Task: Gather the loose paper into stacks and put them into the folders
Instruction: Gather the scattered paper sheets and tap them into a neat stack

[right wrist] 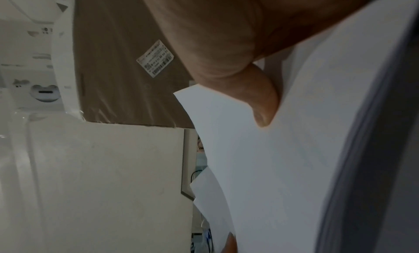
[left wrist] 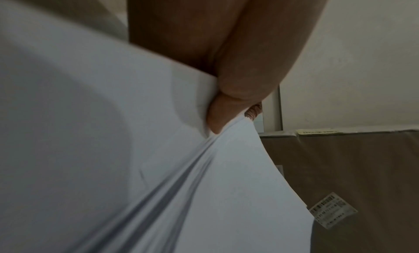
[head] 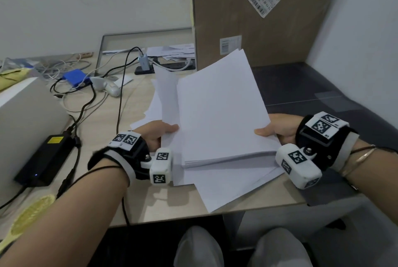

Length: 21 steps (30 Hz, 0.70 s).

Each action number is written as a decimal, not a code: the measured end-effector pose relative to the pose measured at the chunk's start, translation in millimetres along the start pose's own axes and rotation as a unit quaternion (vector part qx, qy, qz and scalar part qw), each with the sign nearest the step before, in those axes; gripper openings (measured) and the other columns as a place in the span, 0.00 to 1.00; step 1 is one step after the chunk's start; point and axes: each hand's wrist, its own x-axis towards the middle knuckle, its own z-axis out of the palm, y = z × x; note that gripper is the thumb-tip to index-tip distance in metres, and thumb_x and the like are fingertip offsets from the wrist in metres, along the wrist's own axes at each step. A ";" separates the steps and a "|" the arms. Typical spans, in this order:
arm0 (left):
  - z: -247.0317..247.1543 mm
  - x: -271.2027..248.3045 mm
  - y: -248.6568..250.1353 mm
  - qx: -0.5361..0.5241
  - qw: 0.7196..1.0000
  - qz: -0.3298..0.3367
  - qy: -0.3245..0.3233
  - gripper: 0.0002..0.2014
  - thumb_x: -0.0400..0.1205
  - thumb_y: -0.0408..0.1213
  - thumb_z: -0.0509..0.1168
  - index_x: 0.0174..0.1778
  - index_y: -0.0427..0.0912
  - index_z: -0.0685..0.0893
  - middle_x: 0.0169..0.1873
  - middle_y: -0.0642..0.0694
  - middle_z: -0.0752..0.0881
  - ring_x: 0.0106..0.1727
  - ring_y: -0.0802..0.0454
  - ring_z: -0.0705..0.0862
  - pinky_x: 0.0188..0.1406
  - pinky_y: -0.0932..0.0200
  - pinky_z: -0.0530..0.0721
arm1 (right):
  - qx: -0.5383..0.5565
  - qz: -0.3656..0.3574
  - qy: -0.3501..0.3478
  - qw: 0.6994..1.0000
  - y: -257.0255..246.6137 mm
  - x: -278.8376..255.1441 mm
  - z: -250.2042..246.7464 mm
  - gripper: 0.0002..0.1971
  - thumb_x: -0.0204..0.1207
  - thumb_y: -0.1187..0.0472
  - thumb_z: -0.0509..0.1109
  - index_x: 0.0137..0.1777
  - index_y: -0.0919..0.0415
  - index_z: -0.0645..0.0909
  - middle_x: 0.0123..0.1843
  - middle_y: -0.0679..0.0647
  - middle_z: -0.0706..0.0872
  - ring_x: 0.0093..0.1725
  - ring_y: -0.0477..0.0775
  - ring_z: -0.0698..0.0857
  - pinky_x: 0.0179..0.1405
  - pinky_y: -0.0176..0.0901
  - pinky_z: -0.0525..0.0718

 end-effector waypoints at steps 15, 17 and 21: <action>-11.3 -38.1 -24.1 -0.057 0.989 0.136 0.018 0.19 0.81 0.24 0.65 0.69 0.30 0.77 0.60 0.31 0.85 0.58 0.35 0.85 0.56 0.41 0.84 | -0.221 -0.061 0.085 0.969 -7.5 8.4 48.7 0.27 0.64 0.54 0.81 0.61 0.60 0.78 0.56 0.58 0.87 0.52 0.59 0.87 0.49 0.49 0.86; -15.1 -49.8 -21.1 -0.061 0.980 0.191 0.014 0.18 0.82 0.23 0.63 0.68 0.33 0.78 0.59 0.34 0.86 0.54 0.39 0.86 0.50 0.49 0.86 | -0.196 -0.099 0.140 0.966 -12.3 4.3 42.9 0.37 0.63 0.49 0.82 0.71 0.54 0.69 0.61 0.54 0.82 0.58 0.55 0.83 0.53 0.46 0.81; -19.4 -75.2 -7.6 -0.059 0.963 0.263 0.002 0.15 0.82 0.25 0.64 0.64 0.36 0.80 0.55 0.39 0.88 0.53 0.43 0.87 0.51 0.51 0.86 | -0.091 -0.161 0.107 0.977 -38.2 -5.2 33.3 0.40 0.59 0.49 0.84 0.71 0.60 0.73 0.58 0.54 0.86 0.41 0.43 0.87 0.35 0.31 0.85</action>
